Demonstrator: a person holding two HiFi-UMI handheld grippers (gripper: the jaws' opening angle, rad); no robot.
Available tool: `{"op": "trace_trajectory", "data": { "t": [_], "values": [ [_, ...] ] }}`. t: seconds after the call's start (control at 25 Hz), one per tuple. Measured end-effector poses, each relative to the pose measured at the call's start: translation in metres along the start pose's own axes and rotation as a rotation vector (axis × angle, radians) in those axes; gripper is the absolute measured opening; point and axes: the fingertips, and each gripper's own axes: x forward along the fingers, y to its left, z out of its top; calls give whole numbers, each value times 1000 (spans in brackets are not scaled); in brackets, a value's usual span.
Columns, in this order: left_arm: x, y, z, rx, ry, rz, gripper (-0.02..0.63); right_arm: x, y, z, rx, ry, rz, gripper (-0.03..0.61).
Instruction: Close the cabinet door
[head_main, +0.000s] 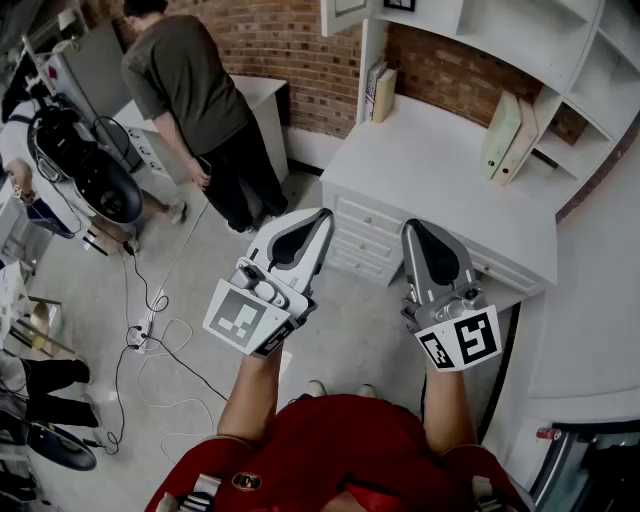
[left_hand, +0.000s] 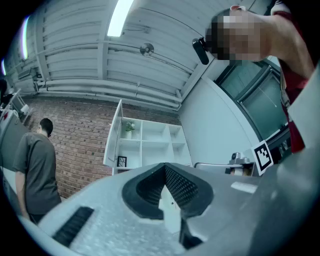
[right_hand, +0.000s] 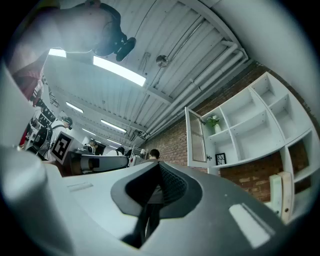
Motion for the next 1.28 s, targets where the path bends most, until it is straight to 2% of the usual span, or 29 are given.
{"op": "trace_trajectory", "data": {
  "t": [0.28, 0.68, 0.88, 1.08, 1.28],
  "values": [
    [-10, 3, 3, -7, -5, -16, 2, 2, 11, 2, -7, -5, -19, 12],
    [-30, 22, 2, -32, -6, -56, 2, 16, 32, -2, 41, -22, -44, 12],
    [-31, 41, 5, -39, -21, -88, 2, 30, 43, -1, 4, -8, -55, 12],
    [-11, 60, -2, -62, -20, -111, 3, 52, 31, -1, -21, -1, -58, 12],
    [26, 86, -19, -50, -17, -112, 2, 79, -1, -23, -33, -6, -53, 12]
  ]
}}
